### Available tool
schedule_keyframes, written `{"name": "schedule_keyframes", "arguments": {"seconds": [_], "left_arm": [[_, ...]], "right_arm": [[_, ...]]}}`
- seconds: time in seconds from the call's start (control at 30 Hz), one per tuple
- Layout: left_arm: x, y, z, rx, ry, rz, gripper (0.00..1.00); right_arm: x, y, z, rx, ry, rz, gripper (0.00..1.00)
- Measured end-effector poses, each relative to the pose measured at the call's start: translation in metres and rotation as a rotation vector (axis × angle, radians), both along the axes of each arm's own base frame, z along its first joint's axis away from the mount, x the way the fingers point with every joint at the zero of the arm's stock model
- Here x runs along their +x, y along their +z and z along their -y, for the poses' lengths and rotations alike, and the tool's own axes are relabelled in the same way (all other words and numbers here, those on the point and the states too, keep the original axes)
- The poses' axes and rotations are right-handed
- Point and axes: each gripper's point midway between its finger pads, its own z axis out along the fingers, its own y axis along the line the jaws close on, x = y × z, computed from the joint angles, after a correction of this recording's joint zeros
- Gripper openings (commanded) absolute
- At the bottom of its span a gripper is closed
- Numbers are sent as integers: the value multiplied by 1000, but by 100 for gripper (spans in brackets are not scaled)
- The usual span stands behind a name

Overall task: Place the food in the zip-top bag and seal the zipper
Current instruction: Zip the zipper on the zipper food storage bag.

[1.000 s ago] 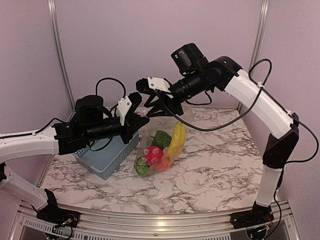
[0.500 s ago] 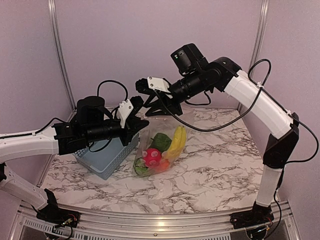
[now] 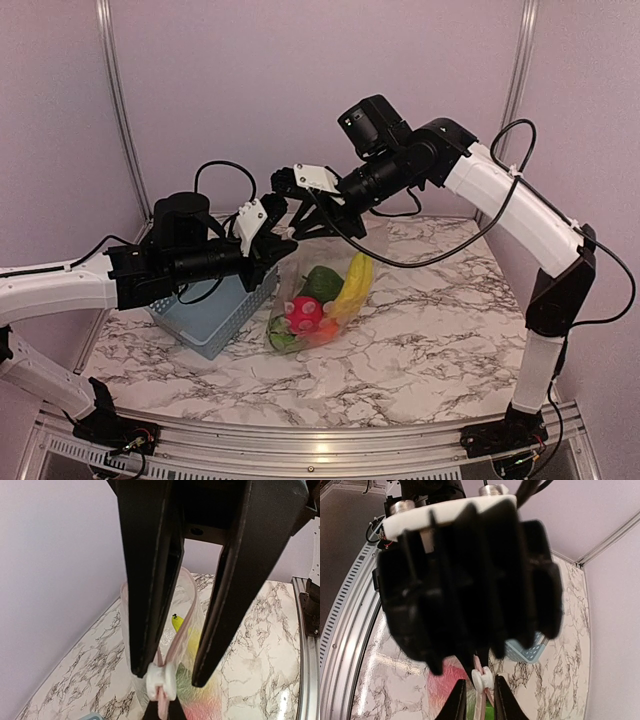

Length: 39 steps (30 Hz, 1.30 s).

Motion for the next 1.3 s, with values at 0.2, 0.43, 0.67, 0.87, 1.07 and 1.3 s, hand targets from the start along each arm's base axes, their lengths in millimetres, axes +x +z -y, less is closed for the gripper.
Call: {"name": "schedule_keyframes", "arguments": {"seconds": [0.2, 0.43, 0.67, 0.87, 1.07, 1.3], "left_arm": [[0, 1, 0, -4, 2, -4, 0], [0, 1, 0, -13, 5, -16, 0], [1, 1, -1, -14, 15, -19, 0], [4, 1, -3, -27, 37, -25, 13], [3, 6, -9, -51, 54, -16, 13], [2, 14, -12, -68, 56, -2, 9]], "right_arm": [[0, 0, 0, 1, 0, -1, 16], [2, 0, -1, 2, -7, 1, 13], [7, -3, -3, -1, -22, 7, 5], [8, -3, -3, -2, -30, 10, 0], [13, -5, -2, -16, -47, 29, 0], [15, -10, 0, -31, -58, 38, 0]]}}
